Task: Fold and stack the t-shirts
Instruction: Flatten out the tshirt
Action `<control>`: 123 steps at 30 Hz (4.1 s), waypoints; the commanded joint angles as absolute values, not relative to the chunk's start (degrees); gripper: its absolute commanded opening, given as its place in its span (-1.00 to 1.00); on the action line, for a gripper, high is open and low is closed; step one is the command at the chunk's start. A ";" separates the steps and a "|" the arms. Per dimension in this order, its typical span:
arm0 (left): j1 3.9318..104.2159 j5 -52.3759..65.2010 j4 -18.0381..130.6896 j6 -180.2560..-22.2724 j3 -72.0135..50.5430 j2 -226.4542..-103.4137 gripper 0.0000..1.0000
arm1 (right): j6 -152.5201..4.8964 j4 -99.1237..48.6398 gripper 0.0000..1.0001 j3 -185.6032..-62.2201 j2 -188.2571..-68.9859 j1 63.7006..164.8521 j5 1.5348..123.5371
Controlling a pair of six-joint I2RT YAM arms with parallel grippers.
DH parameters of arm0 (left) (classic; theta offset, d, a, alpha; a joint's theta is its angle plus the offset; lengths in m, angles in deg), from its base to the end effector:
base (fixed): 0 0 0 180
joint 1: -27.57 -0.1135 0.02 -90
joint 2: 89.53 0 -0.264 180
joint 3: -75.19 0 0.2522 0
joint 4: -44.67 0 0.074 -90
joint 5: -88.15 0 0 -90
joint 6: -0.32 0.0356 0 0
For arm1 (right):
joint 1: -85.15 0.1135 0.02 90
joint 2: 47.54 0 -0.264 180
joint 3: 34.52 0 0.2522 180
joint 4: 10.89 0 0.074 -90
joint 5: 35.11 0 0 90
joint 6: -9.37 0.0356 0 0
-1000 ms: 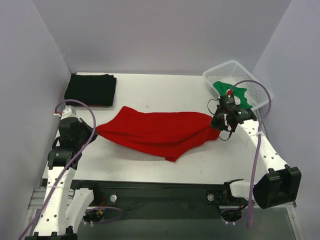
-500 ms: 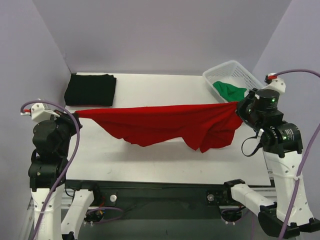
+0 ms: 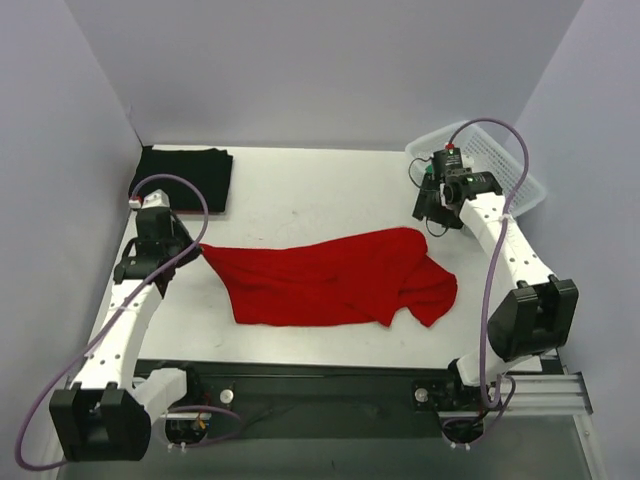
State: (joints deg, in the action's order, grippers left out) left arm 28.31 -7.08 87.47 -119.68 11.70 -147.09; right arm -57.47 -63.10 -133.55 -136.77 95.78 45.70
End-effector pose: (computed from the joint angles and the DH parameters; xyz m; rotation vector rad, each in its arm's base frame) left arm 0.2168 0.0004 0.2967 -0.6091 2.1329 -0.1962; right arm 0.3407 0.0582 0.3468 0.3321 2.2781 0.1179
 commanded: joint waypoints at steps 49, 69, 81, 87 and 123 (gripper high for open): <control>25.90 1.14 84.53 -114.47 19.86 -143.23 -1.00 | -36.15 -43.54 -1.00 -82.99 -127.08 112.75 70.36; 25.29 1.75 85.24 -114.82 16.17 -142.17 -1.00 | -40.37 -62.44 -1.00 -98.03 -107.48 108.79 62.02; 25.38 2.19 86.38 -114.91 22.67 -139.19 -1.00 | -38.88 -63.14 -1.00 -84.24 -106.42 108.27 59.74; 25.29 2.28 87.43 -114.56 23.20 -138.40 -1.00 | -41.77 -62.00 -0.29 -83.17 -111.52 108.61 60.60; 25.29 1.93 87.43 -114.29 23.64 -137.78 -1.00 | -41.43 -44.95 -0.91 -78.34 -122.69 110.64 61.05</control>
